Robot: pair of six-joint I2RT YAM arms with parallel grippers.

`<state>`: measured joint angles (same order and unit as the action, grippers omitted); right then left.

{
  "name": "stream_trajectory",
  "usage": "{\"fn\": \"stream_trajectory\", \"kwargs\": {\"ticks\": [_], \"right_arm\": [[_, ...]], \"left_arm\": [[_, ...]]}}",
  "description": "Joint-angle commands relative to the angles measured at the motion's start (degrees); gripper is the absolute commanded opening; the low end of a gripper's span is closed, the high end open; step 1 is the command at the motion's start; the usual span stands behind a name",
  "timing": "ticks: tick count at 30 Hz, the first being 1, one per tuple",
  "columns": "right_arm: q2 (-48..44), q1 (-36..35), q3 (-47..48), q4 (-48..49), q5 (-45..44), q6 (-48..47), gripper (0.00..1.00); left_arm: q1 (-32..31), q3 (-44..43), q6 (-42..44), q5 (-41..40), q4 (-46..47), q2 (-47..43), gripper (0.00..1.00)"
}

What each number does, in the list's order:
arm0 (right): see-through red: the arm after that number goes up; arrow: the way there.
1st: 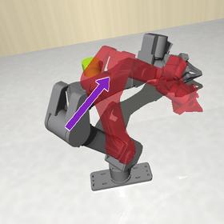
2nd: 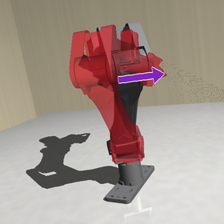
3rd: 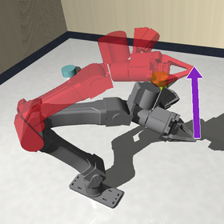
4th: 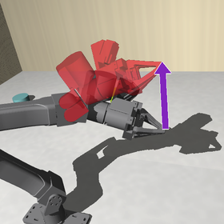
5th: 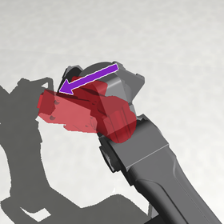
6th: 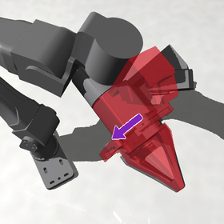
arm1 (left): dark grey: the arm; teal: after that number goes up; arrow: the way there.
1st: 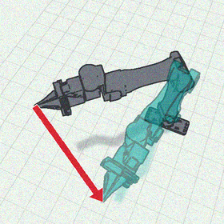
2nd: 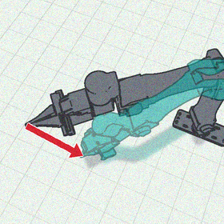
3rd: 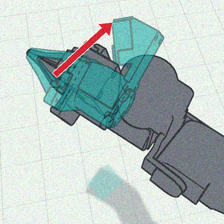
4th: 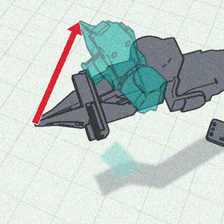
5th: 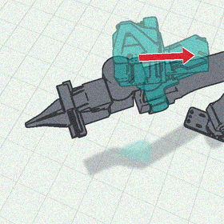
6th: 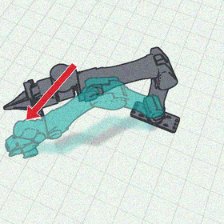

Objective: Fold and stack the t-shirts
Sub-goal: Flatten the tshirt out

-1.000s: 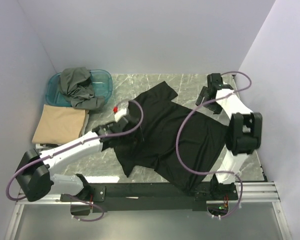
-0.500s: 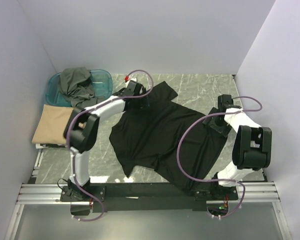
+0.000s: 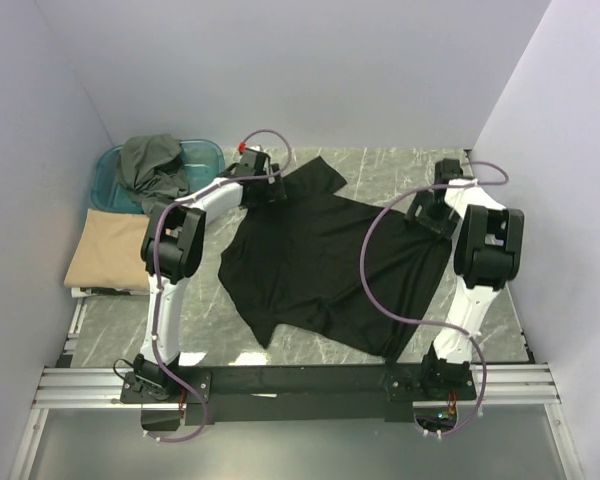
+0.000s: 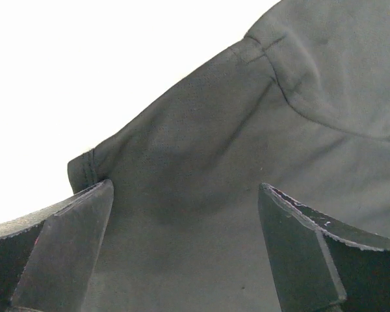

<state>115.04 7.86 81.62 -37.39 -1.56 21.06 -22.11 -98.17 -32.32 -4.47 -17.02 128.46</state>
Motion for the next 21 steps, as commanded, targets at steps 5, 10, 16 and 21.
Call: {"fn": "stream_trajectory", "kwargs": {"ticks": [5, 10, 16, 21], "right_arm": [[19.4, 0.3, 30.6, -9.2, 12.5, -18.3, 0.92], [30.0, -0.2, 51.9, -12.5, 15.6, -25.4, 0.92], [25.5, -1.6, 50.4, -5.0, 11.3, -25.5, 0.96], [18.2, -2.1, 49.4, -0.6, 2.7, -23.0, 0.98]], "left_arm": [[2.8, -3.7, -0.3, 1.0, -1.8, 4.1, 0.99], [3.9, -10.3, 0.5, -1.0, -4.0, 8.9, 0.99], [6.7, -20.1, 0.0, 3.5, -5.9, 13.8, 0.99], [6.4, -21.3, 1.6, 8.2, -2.9, 9.7, 0.99]]}}
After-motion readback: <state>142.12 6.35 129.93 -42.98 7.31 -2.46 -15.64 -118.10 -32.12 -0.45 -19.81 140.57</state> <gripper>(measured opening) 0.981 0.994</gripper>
